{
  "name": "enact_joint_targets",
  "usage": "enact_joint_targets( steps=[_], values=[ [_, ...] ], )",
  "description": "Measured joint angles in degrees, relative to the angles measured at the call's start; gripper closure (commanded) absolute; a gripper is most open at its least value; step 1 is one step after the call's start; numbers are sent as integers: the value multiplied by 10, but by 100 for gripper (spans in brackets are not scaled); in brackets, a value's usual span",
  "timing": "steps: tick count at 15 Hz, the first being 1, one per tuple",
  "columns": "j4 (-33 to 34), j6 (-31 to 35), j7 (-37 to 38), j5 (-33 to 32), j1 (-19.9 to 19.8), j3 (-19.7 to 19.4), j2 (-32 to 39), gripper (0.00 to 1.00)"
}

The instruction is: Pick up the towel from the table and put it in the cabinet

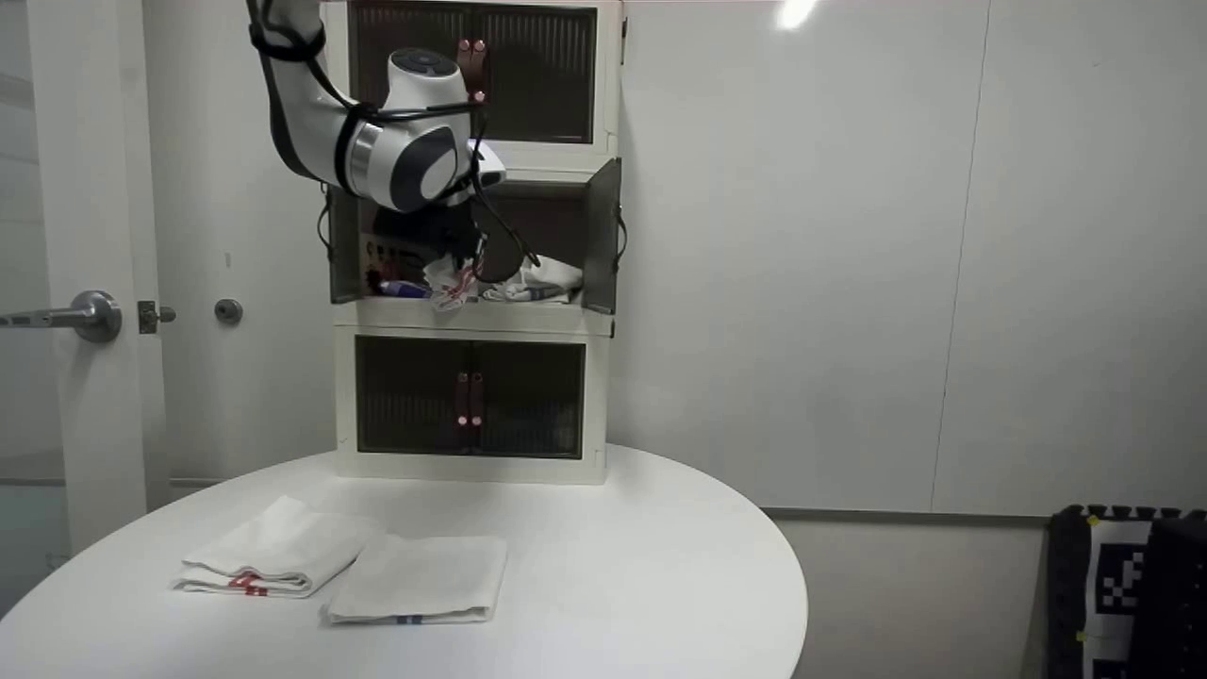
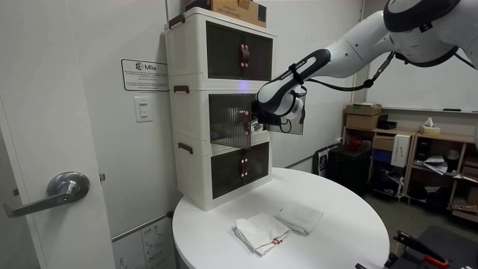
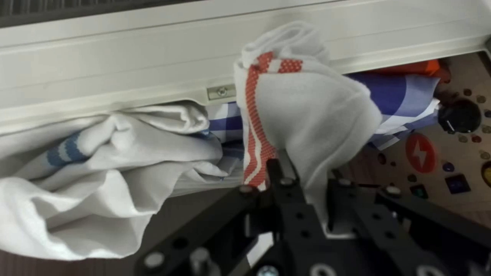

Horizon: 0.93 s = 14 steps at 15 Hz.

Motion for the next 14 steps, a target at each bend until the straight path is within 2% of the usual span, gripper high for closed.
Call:
enact_joint_targets(
  steps=[1, 5, 7, 9, 14],
  values=[
    [0, 0, 0, 0, 0, 0, 0, 97],
    [-1, 1, 4, 1, 2, -1, 0, 97],
    [0, 11, 13, 2, 18, -15, 0, 97],
    [10, 21, 26, 3, 53, -42, 0, 97],
    [59, 21, 64, 5, 170, -121, 0, 97]
  ],
)
